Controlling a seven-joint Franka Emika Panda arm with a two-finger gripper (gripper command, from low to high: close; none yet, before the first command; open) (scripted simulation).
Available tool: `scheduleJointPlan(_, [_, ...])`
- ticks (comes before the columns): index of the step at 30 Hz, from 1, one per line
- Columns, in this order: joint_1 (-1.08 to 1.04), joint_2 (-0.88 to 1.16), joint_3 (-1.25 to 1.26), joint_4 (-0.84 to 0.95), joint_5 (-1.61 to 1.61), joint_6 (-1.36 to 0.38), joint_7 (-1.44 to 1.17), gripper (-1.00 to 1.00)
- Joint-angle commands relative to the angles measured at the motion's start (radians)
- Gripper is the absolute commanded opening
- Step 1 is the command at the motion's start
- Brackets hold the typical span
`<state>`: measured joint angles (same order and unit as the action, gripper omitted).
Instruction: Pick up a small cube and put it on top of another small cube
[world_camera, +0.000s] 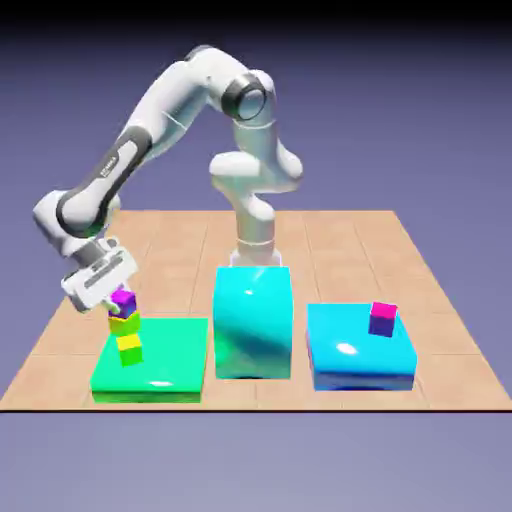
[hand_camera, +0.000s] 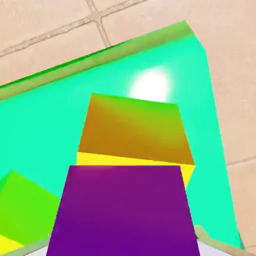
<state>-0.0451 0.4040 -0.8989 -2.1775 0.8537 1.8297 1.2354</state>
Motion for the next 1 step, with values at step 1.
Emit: scheduleJointPlan(1, [0.000,-0.032,-0.028,0.024,-0.044,-0.036,0.027,1.00])
